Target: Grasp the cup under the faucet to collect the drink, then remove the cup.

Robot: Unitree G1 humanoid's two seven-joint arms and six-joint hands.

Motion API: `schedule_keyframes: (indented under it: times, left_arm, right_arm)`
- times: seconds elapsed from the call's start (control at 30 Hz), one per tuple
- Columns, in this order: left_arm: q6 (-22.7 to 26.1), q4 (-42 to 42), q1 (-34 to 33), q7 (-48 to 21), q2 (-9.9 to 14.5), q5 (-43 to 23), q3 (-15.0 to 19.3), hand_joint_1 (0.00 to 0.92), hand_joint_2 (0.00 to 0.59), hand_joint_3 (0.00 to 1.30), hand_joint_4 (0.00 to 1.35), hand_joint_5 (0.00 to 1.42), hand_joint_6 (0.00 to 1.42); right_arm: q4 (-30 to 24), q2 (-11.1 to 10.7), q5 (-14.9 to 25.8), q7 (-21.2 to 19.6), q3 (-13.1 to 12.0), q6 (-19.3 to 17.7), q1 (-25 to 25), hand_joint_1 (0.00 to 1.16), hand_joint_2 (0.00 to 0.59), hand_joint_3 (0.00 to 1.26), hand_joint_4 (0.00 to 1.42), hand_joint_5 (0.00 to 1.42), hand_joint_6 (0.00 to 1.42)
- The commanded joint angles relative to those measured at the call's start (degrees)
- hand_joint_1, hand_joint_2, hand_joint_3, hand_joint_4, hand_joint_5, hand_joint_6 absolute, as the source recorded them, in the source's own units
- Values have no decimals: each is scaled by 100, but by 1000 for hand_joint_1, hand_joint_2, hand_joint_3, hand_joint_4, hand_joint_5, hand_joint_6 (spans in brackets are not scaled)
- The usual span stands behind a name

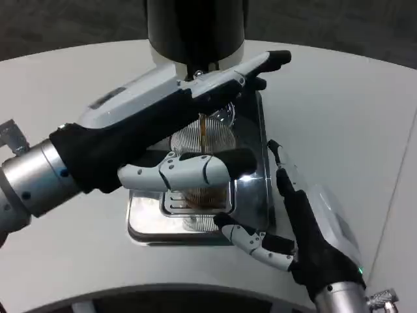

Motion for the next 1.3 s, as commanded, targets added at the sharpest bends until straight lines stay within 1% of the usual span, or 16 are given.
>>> schedule_keyframes:
  times: [0.03,0.27,0.5,0.63,0.83,1.13,1.3]
  left_arm:
    - [49,-86,209,-103,137,27,11,0,177,0,0,93,56]
    - [83,-138,271,-132,189,15,66,0,182,0,0,93,56]
    - [158,-223,306,-137,257,-4,60,0,183,0,0,86,56]
    - [183,-257,352,-123,266,4,78,0,183,0,0,83,56]
    - [186,-245,393,-123,274,9,92,0,183,0,0,82,56]
    - [190,-183,378,-109,253,2,90,0,183,0,0,82,56]
    - [197,-191,400,-101,263,14,104,0,183,0,0,82,56]
  right_arm:
    - [309,-27,141,-131,45,-118,-300,612,208,0,0,0,39]
    - [721,25,366,-206,52,-146,-702,613,207,0,0,0,34]
    - [1058,39,567,-315,79,-233,-931,622,200,0,0,0,20]
    - [1181,26,617,-341,138,-259,-1007,640,196,0,0,0,17]
    - [1397,88,626,-484,191,-234,-1164,658,188,0,0,0,31]
    - [1868,140,879,-636,113,-306,-1555,665,184,0,0,0,33]
    - [2100,171,984,-691,135,-353,-1718,671,180,0,0,0,34]
